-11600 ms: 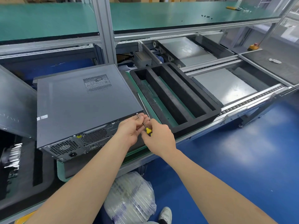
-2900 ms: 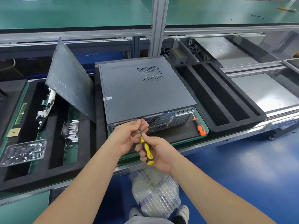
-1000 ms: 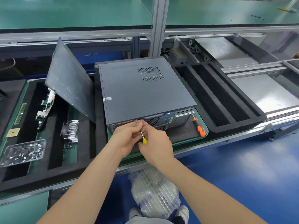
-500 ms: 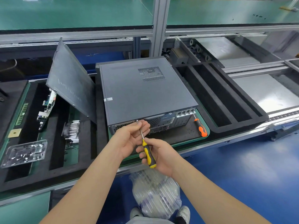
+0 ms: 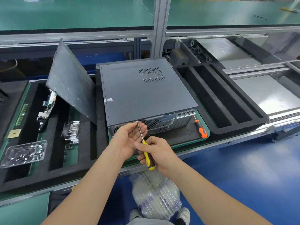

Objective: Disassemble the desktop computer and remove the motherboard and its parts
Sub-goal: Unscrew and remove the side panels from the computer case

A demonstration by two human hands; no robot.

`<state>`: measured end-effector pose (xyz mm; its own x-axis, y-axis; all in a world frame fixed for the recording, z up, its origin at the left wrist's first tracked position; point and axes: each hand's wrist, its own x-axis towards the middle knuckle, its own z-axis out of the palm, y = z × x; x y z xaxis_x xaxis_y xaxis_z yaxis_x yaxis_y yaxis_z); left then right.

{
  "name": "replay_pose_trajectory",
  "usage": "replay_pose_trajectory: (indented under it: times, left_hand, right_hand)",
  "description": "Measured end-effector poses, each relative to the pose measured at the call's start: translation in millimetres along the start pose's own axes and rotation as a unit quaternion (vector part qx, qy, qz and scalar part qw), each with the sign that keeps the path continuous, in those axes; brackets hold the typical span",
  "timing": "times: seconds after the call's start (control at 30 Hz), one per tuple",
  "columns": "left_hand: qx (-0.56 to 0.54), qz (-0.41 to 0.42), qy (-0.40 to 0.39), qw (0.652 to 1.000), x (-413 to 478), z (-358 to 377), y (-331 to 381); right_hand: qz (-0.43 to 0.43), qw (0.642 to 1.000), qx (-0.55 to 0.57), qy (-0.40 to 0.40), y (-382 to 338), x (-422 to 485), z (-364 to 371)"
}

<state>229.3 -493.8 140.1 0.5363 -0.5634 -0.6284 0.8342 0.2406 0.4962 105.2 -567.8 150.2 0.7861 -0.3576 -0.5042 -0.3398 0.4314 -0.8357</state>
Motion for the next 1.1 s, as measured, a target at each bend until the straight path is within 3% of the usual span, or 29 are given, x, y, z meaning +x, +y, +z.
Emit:
replay_pose_trajectory:
  times: [0.6,0.77,1.1]
  left_hand:
    - [-0.013,-0.036,-0.021,0.999,17.5,-15.1,-18.8]
    - [0.003,-0.076,0.005,0.997,29.5,-0.5,-40.4]
    - [0.0,-0.103,-0.036,0.994,54.1,45.9,-83.4]
  right_hand:
    - [0.015,0.998,-0.058,0.012,36.6,0.0,-43.5]
    - [0.004,0.997,-0.069,0.022,40.5,1.4,-60.6]
    - [-0.003,0.995,-0.059,0.076,43.4,1.3,-119.4]
